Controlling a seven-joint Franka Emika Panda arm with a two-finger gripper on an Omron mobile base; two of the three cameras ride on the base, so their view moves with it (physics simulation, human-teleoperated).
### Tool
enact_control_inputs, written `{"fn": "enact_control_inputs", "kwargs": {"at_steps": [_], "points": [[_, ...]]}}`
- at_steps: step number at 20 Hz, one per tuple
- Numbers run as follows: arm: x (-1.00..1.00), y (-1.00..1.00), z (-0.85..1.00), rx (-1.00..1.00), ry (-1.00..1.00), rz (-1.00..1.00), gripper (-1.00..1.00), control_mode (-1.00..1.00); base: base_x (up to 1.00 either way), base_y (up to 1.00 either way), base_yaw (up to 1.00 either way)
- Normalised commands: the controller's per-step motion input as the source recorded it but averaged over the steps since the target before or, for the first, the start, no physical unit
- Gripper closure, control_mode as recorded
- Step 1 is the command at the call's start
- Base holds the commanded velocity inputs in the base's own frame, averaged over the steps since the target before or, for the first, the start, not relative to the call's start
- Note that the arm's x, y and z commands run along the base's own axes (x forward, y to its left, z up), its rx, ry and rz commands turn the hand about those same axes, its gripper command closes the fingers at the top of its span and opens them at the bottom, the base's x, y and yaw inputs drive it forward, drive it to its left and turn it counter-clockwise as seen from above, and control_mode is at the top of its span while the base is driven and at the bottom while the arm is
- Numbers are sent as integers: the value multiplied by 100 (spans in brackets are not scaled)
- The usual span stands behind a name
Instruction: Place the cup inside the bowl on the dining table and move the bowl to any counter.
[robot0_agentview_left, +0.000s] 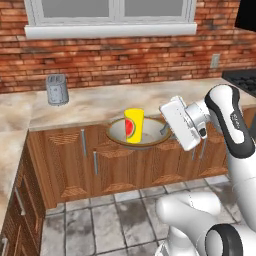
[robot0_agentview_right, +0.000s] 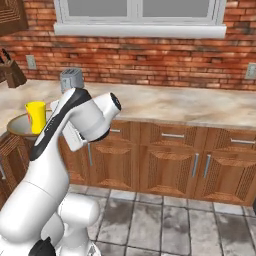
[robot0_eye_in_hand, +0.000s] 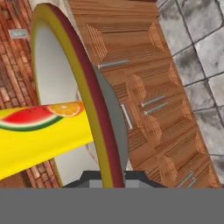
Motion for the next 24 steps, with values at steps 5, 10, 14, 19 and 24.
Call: {"fn": "enact_control_inputs", "kwargs": {"at_steps": [5,10,14,19,24], "points": [[0,0,0,0,0,0,100,100,76,0,0],[0,0,0,0,0,0,100,100,68,0,0],[0,0,0,0,0,0,100,100,74,0,-1],[0,0,0,0,0,0,100,100,75,0,-1],[0,0,0,0,0,0,100,100,59,0,-1]]}}
